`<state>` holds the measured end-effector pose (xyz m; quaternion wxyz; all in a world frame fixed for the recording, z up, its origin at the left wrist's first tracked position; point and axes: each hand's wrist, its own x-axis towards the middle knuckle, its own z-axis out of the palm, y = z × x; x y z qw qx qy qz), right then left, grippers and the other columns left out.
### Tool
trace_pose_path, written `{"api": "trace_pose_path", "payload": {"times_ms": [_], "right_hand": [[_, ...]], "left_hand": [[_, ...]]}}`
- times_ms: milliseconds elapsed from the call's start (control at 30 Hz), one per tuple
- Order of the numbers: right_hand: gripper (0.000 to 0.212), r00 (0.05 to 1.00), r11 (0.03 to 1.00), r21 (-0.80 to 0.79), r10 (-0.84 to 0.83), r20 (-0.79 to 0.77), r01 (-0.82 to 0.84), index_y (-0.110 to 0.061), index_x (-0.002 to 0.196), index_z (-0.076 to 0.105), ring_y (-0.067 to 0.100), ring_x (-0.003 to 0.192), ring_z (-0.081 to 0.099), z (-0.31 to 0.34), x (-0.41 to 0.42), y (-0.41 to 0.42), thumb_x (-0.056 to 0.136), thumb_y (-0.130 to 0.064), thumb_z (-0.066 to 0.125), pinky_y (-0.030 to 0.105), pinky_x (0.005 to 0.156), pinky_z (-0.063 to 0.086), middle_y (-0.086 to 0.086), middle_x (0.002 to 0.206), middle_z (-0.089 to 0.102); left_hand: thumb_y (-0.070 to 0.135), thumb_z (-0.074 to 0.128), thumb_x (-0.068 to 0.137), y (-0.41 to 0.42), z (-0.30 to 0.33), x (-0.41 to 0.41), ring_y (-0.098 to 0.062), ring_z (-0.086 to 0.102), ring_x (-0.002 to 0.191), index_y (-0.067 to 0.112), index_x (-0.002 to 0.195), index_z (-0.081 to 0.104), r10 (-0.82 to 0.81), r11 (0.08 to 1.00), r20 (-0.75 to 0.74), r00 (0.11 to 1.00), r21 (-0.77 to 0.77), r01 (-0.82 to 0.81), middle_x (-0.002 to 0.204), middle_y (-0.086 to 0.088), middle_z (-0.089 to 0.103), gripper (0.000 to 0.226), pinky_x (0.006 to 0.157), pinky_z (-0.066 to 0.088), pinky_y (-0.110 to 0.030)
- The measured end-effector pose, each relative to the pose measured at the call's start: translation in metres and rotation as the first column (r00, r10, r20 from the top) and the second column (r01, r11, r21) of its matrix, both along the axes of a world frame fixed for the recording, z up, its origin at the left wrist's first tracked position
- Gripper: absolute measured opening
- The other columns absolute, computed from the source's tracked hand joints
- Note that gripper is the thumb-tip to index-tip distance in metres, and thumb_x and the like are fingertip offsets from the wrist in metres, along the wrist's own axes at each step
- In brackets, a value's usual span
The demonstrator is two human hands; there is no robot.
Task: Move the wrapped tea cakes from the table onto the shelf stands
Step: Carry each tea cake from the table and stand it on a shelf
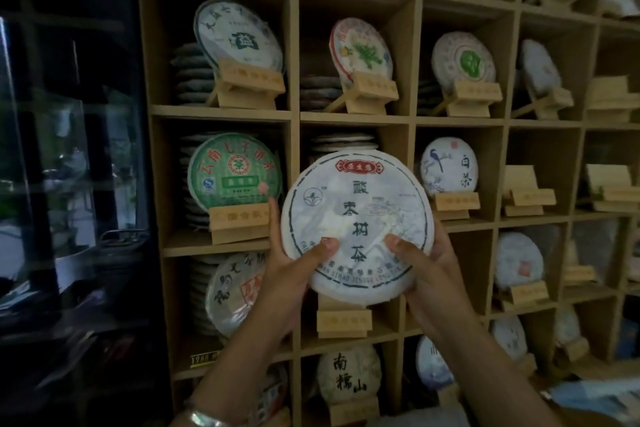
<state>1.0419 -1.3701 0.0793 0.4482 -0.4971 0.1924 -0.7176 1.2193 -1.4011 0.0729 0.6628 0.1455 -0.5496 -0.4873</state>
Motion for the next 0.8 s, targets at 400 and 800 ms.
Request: {"api": "trace_pose_path", "payload": {"times_ms": [400, 800], "right_hand": [[0.067, 0.986, 0.989, -0.052, -0.130, 0.101, 0.136, -0.028, 0.138, 0.050, 0.018, 0.109, 0.069, 0.028, -0.050, -0.072, 0.077, -0.006, 0.068, 0.041, 0.077, 0.062, -0.004, 0.122, 0.070], [0.072, 0.983, 0.981, -0.072, -0.177, 0.042, 0.180, -0.030, 0.139, 0.048, 0.018, 0.117, 0.064, 0.032, -0.080, -0.114, 0.073, -0.011, 0.071, 0.053, 0.092, 0.056, -0.001, 0.130, 0.065]], "left_hand": [[0.006, 0.065, 0.092, -0.105, 0.017, 0.004, -0.019, 0.045, 0.132, 0.039, 0.144, 0.035, 0.320, 0.944, 0.344, 0.883, -0.038, -0.327, 0.146, -0.002, 0.044, 0.069, 0.091, 0.047, -0.027], [0.015, 0.086, 0.072, -0.187, 0.023, -0.043, -0.011, 0.052, 0.109, 0.017, 0.155, -0.005, 0.361, 0.901, 0.509, 0.781, 0.024, -0.432, 0.139, 0.000, 0.040, 0.123, 0.082, 0.054, -0.020]]}}
